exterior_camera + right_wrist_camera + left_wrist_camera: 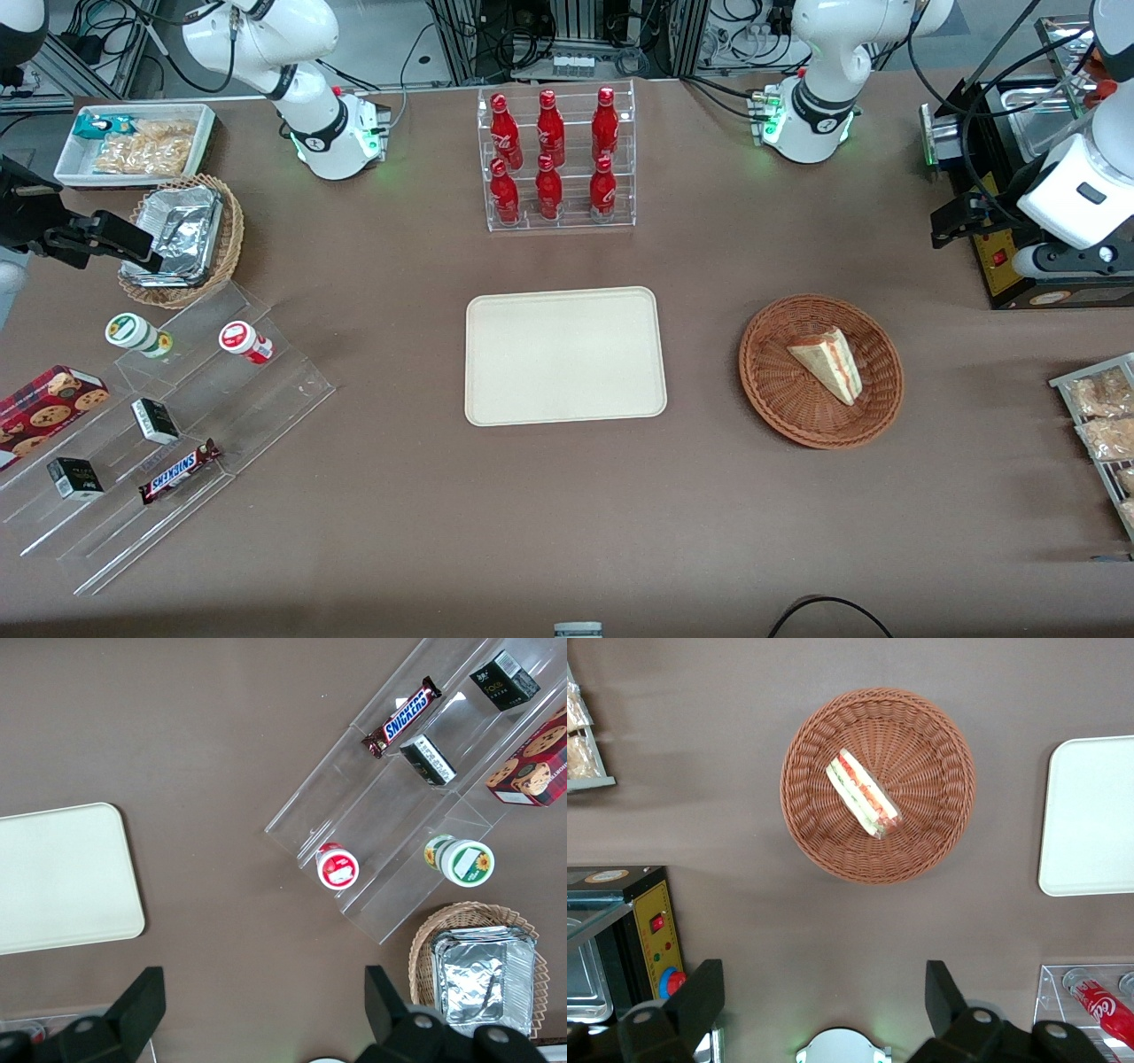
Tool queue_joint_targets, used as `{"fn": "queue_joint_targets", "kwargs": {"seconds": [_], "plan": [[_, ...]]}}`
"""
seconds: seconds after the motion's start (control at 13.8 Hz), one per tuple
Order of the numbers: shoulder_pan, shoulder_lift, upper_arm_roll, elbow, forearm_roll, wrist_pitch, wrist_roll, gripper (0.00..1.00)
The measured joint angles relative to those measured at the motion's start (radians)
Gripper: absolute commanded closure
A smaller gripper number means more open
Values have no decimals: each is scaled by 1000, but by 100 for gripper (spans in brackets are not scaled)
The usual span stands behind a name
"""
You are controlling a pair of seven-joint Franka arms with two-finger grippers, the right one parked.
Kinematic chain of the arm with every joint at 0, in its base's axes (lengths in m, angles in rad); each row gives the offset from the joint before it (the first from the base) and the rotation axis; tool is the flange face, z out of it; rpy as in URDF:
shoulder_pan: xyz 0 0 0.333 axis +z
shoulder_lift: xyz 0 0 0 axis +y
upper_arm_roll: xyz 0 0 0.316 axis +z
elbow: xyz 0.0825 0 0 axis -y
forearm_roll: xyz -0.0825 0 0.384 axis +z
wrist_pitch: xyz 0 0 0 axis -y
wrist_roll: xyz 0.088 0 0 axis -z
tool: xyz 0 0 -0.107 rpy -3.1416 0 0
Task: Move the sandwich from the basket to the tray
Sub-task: 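Move the left gripper over the sandwich in the wicker basket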
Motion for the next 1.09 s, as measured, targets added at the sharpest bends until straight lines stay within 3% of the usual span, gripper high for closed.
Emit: {"fn": "queue_joint_targets", "kwargs": {"seconds": [0.51, 1.09], "plan": [[0, 63, 0, -34, 1, 69, 1, 0], [0, 105, -3, -367, 2, 471, -5, 0]]}}
